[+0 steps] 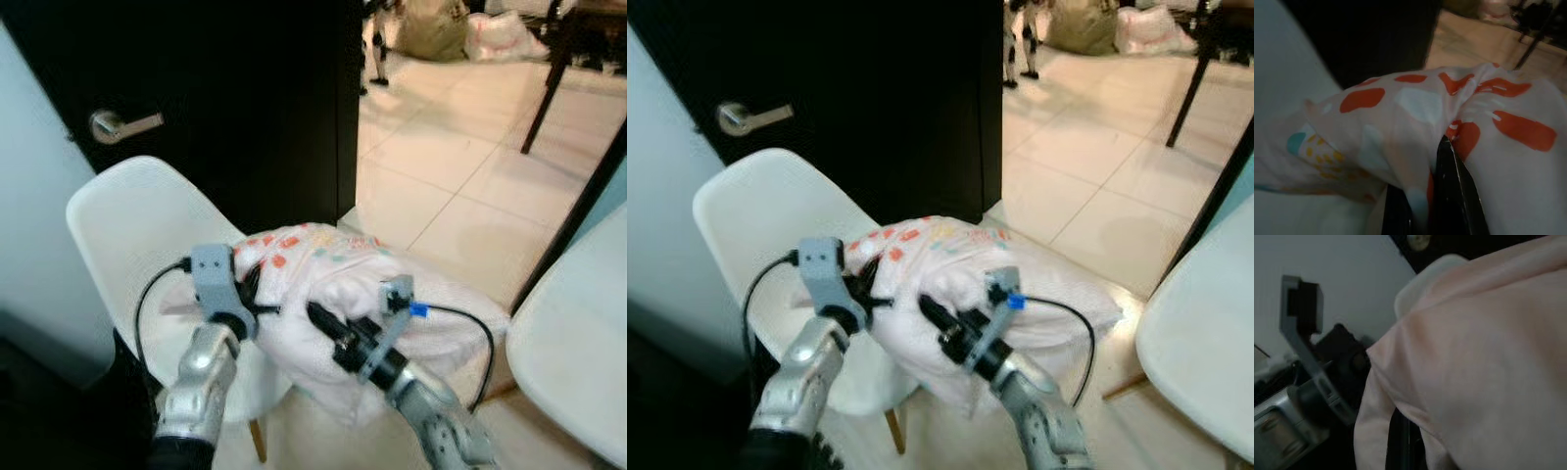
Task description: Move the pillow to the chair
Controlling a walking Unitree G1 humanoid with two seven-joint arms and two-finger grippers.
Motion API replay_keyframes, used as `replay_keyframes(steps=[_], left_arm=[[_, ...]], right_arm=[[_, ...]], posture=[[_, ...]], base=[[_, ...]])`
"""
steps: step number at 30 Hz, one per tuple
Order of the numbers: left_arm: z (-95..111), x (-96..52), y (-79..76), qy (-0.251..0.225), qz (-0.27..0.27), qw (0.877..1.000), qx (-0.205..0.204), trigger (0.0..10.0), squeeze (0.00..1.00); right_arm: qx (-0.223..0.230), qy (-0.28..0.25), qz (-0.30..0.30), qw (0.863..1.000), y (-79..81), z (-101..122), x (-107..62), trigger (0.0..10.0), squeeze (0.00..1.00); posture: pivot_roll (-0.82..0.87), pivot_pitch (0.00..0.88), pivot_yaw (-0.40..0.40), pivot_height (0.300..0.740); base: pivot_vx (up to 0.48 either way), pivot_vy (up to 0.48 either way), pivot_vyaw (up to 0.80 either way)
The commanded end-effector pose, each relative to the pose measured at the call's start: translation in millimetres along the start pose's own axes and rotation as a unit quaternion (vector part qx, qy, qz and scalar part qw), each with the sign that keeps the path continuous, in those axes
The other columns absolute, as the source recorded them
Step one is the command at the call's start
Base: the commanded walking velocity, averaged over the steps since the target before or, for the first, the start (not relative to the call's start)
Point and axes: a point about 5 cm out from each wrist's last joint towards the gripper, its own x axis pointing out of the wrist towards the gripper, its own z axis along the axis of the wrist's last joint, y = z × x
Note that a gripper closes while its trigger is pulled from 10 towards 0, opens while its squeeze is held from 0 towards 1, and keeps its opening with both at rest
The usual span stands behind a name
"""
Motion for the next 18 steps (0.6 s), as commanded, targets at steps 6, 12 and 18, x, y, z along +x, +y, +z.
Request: replay_keyframes(steps=[6, 12, 18], left_arm=[[0.5, 3.5, -0.2, -0.023, 0.006, 1.000, -0.009, 10.0, 0.00], [4.7, 3.5, 2.7, -0.039, 0.022, 0.999, -0.008, 10.0, 0.00], [11.0, 4.5, 7.4, -0.053, 0.026, 0.998, 0.006, 10.0, 0.00]], right_arm=[[-0.023, 0.024, -0.030, 0.999, -13.7, 2.8, 2.1, 10.0, 0.00], [-0.027, 0.025, -0.003, 0.999, -12.4, 8.2, 8.5, 10.0, 0.00], [-0.026, 0.016, 0.029, 0.999, -5.2, 8.7, 22.4, 10.0, 0.00]], posture=[[-0.10, 0.029, -0.018, 0.740], [-0.07, 0.018, -0.049, 0.740], [-0.03, 0.011, -0.043, 0.740]], base=[[0.000, 0.000, 0.00], [0.000, 0.000, 0.00], [0.000, 0.000, 0.60]])
